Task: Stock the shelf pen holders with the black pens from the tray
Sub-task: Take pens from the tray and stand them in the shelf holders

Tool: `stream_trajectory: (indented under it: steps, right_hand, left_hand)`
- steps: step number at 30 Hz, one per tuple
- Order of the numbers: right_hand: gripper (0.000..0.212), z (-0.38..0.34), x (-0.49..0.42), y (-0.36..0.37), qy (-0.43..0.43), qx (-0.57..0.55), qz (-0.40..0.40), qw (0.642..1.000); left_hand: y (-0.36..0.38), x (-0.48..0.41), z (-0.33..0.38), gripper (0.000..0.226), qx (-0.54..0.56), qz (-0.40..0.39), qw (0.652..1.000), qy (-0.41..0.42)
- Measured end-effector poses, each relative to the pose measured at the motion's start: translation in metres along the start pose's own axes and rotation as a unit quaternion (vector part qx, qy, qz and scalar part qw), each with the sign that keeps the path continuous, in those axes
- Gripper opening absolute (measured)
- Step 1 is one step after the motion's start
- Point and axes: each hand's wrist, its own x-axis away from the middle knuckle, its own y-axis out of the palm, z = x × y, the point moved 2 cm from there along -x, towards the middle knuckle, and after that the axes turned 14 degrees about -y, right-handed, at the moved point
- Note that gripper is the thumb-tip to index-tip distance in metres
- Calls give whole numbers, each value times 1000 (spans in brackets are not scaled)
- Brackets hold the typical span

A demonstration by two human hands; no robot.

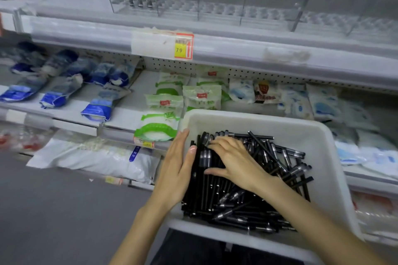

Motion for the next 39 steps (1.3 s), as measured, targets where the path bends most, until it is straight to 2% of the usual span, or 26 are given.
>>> stream_trajectory:
  steps: [4, 7, 10, 12, 15, 17, 19, 23, 26, 28, 32, 35, 37, 39]
  right_hand:
    - [50, -7, 4, -1, 57, -159, 108, 980]
    - [32, -14, 4, -5, 113, -325, 144, 928]
    - [28, -25, 4, -20, 126, -449, 161, 870]
    - [30, -32, 4, -44, 116, -476, 188, 851]
    - [29, -44, 1, -99, 70, -500, 249, 826]
    - [26, -51, -3, -140, 27, -522, 293, 800]
    - [24, -57, -8, -179, -18, -527, 324, 785]
    - [25, -67, -24, -238, -78, -503, 355, 784]
    - [26, -72, -41, -271, -105, -501, 356, 782]
    - [26, -76, -52, -290, -118, -495, 357, 783]
    - [34, -84, -77, -320, -117, -430, 378, 812]
    - [33, -81, -100, -332, -111, -401, 410, 812]
    - [35, -76, -114, -338, -105, -388, 426, 810]
    - [35, -64, -128, -346, -90, -353, 456, 812]
  left_hand:
    - [0, -1, -2, 61, -6, 2, 1000, 4]
    - [0, -2, -4, 60, 1, 5, 1000, 3]
    - [-7, -1, 3, 57, 19, 7, 1000, 5]
    - [-22, 1, 17, 49, 22, 38, 998, 44]
    - [-56, 4, 51, 52, 64, 93, 986, 126]
    - [-75, 10, 78, 48, 124, 85, 976, 160]
    - [-88, 17, 104, 44, 145, 39, 972, 182]
    - [-100, 24, 139, 43, 119, -64, 971, 199]
    - [-109, 20, 161, 21, 160, -69, 963, 207]
    - [-117, 15, 175, 17, 191, -59, 958, 206]
    - [-136, -2, 203, 16, 182, 15, 954, 237]
    - [-143, -17, 220, 15, 150, 65, 952, 260]
    - [-151, -34, 219, 8, 110, 138, 945, 276]
    - [-166, -57, 213, 35, 72, 227, 934, 266]
